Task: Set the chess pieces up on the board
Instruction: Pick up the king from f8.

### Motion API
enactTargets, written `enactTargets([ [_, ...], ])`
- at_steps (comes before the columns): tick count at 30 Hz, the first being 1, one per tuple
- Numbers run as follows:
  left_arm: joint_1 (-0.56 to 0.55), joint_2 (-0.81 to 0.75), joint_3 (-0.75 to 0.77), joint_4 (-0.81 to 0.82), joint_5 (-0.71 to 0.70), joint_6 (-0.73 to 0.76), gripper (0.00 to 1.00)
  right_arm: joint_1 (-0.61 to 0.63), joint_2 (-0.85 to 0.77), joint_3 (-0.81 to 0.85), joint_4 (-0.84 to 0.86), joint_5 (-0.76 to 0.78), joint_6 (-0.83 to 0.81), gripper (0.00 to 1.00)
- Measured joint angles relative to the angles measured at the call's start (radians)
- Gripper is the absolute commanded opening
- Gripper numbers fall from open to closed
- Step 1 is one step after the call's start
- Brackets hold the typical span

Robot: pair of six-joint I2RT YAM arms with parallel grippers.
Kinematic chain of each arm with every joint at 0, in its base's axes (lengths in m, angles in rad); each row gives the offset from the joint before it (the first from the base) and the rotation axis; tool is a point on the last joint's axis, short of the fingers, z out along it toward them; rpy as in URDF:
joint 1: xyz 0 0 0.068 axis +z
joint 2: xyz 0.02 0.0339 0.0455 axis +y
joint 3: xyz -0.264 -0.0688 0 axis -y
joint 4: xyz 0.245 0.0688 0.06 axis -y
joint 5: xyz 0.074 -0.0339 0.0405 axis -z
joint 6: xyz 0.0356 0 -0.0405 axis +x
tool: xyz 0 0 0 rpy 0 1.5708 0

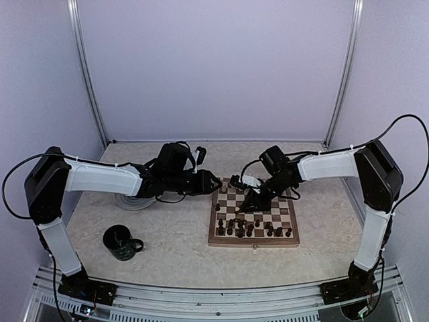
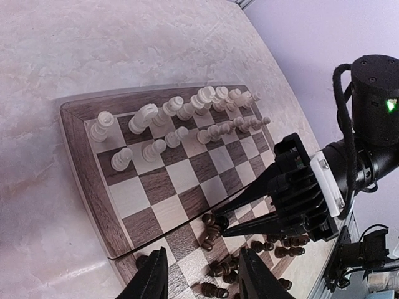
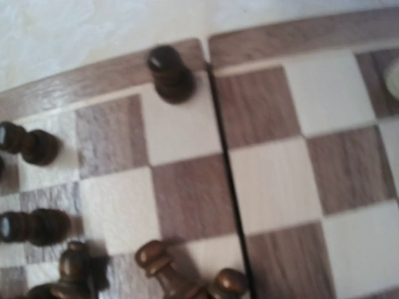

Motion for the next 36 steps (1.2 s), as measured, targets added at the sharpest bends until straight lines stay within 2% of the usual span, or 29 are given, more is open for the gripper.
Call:
enactTargets([
  [6, -0.010, 0.000, 0.000, 0.003, 0.005, 0.014, 0.40, -0.019, -0.006, -0.010, -0.021, -0.012, 0.006, 0.30],
  [20, -0.048, -0.057, 0.006, -0.110, -0.049, 0.171, 0.40, -0.011, -0.211, -0.059, -0.092, -0.140, -0.103, 0.31],
  [36, -0.045, -0.081, 0.019, -0.146, -0.080, 0.189, 0.40, 0.193, -0.198, -0.053, -0.222, -0.029, -0.209, 0.32],
])
